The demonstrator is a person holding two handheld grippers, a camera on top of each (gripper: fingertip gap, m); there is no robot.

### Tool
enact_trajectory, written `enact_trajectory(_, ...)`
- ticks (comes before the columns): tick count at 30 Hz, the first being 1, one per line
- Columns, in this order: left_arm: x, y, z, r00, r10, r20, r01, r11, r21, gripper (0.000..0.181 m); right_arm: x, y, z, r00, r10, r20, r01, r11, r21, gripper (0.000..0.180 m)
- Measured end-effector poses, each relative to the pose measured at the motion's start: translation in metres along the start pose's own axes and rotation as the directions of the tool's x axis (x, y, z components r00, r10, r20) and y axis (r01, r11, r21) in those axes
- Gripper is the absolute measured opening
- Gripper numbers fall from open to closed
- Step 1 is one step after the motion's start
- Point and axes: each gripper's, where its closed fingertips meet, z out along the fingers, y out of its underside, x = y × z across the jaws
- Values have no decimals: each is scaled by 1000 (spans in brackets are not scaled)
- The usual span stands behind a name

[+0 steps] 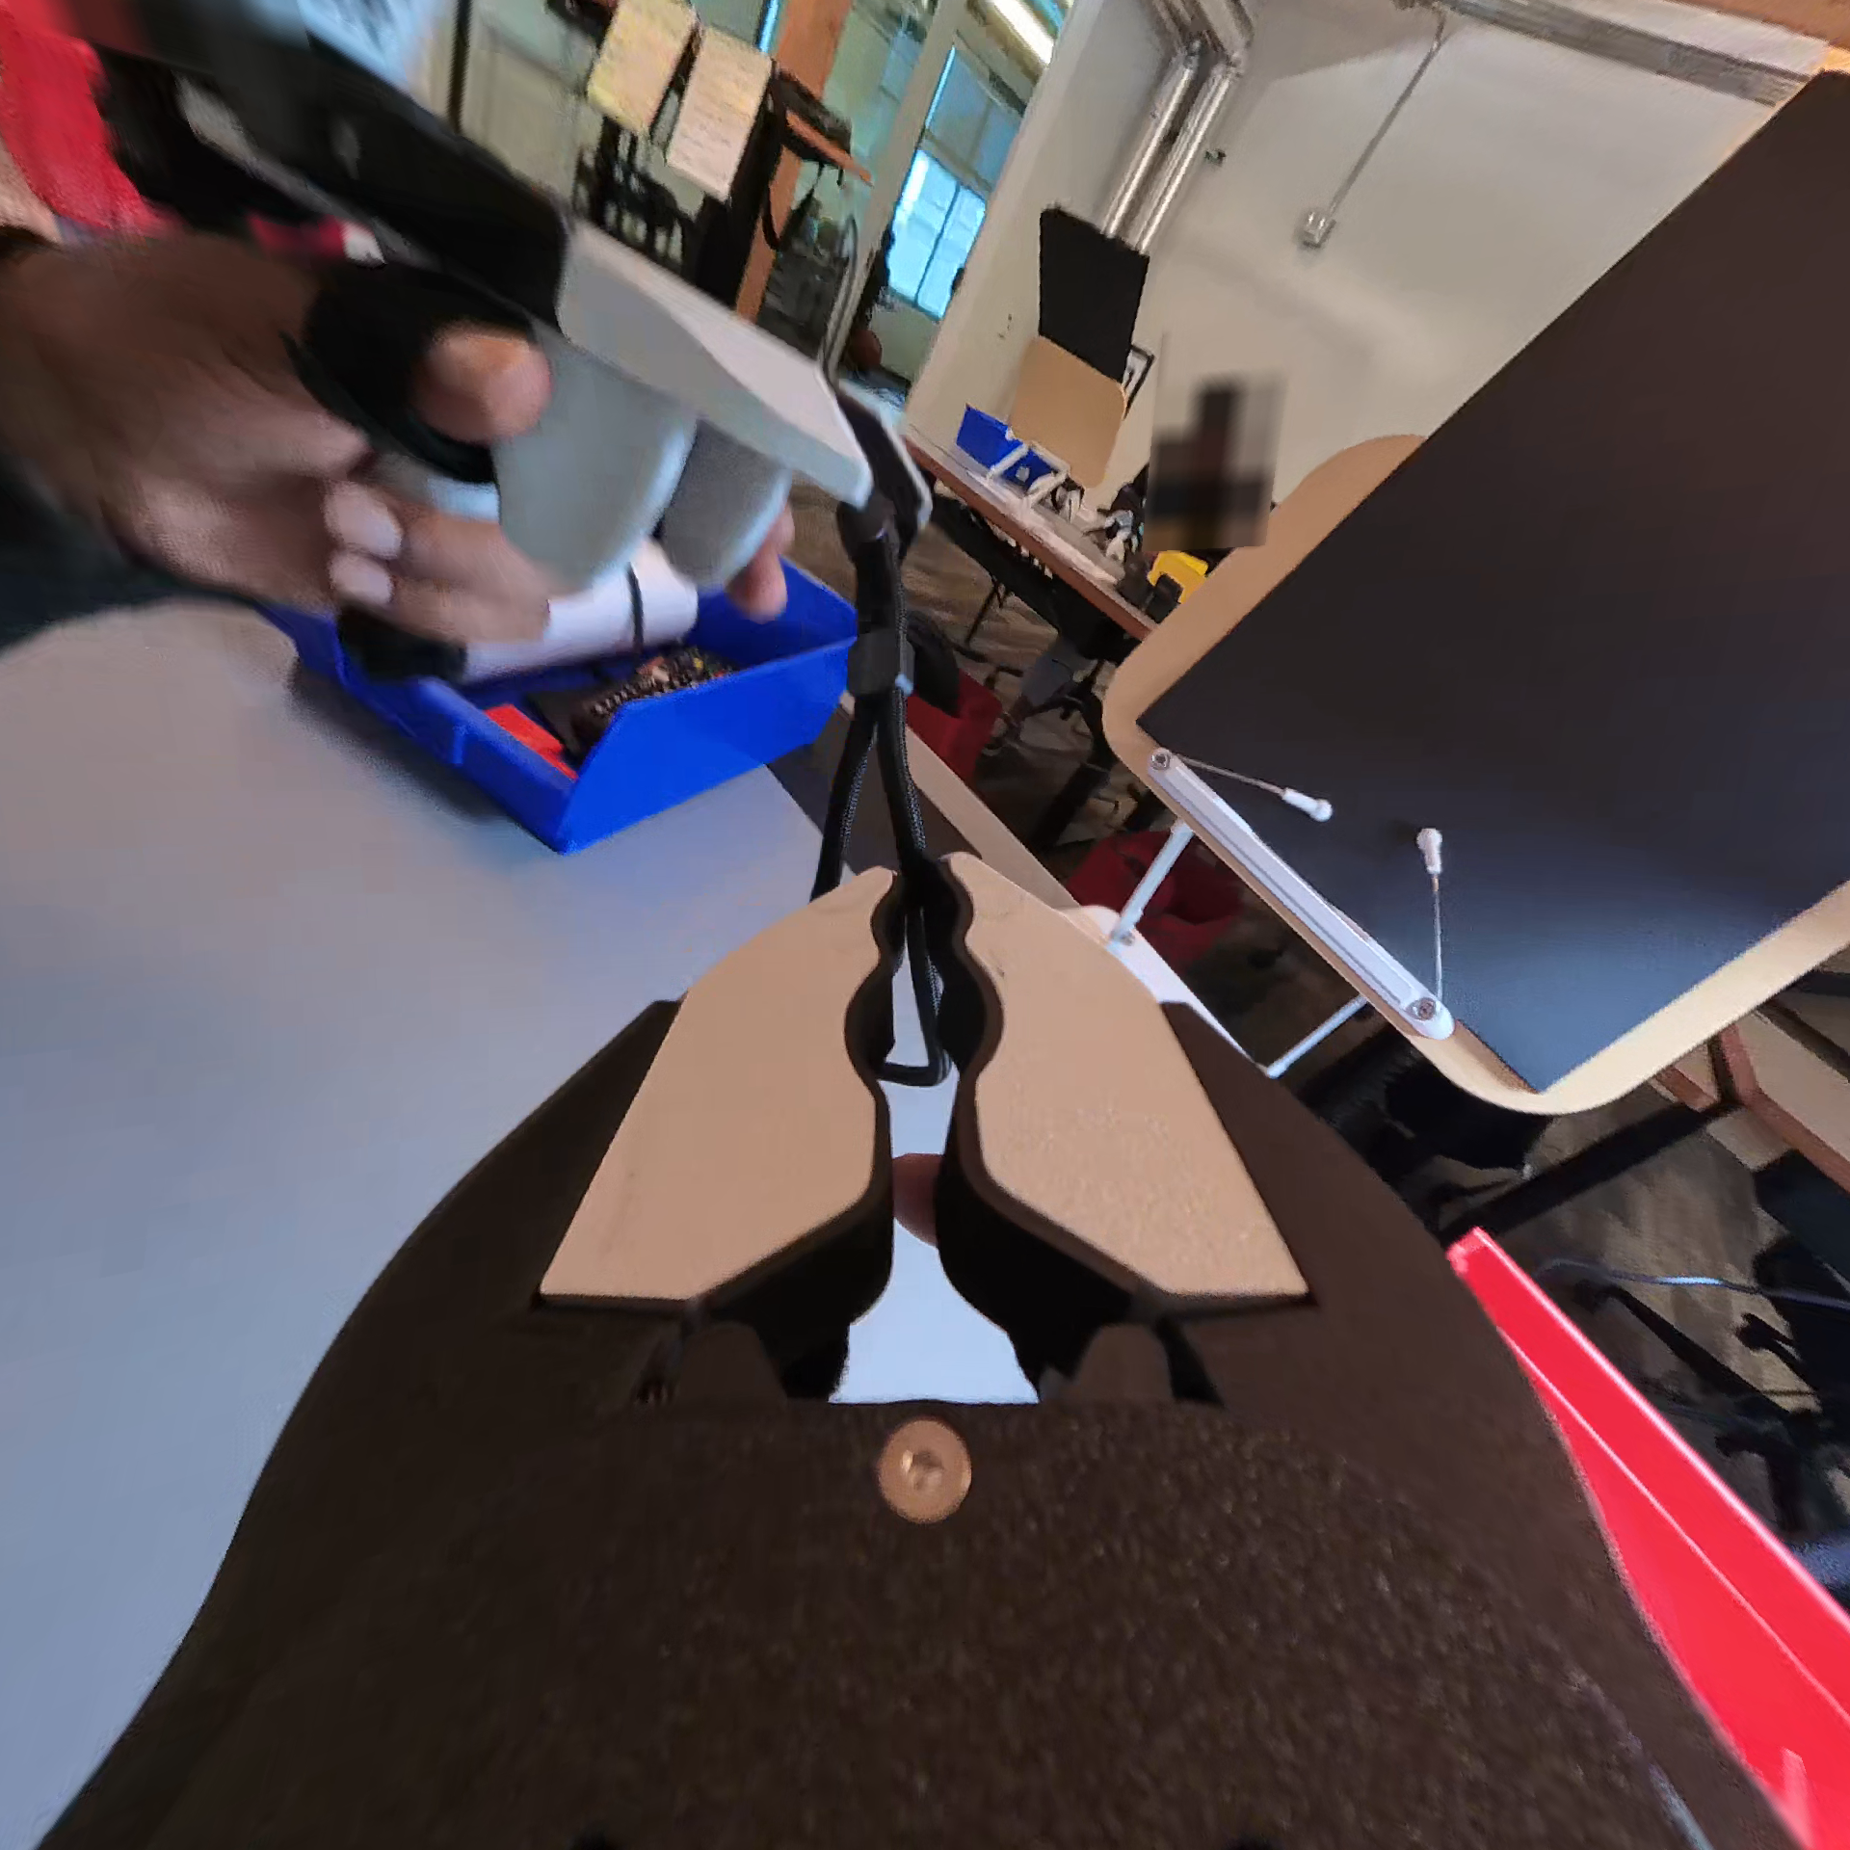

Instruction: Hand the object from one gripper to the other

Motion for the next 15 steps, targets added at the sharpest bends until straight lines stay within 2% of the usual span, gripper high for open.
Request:
enact_trajectory(2, -8, -4, -9, 984, 155, 92, -150, 987, -51, 35, 4, 9, 0, 999, -48, 5, 48, 998, -50, 4)
enact_trajectory(4, -8, 2, -12, 948, 292, 129, -270, 949, -164, 35, 5, 23, 2, 995, -96, 23, 98, 987, -128, 4)
enact_trajectory(6, -2, 18, -6, 893, 433, 120, -388, 878, -280, 33, 3, 33, 4, 987, -156, 32, 159, 973, -165, 4)
enact_trajectory(9, 11, 54, 12, 796, 604, 29, -536, 727, -430, 31, -6, 44, 9, 967, -246, 63, 254, 943, -214, 4)
enact_trajectory(12, 14, 90, 26, 727, 684, -60, -608, 600, -520, 27, -18, 46, 11, 946, -307, 99, 322, 920, -222, 4)
enact_trajectory(15, 10, 104, 30, 694, 714, -88, -631, 546, -552, 22, -25, 47, 11, 919, -373, 129, 394, 891, -227, 4)
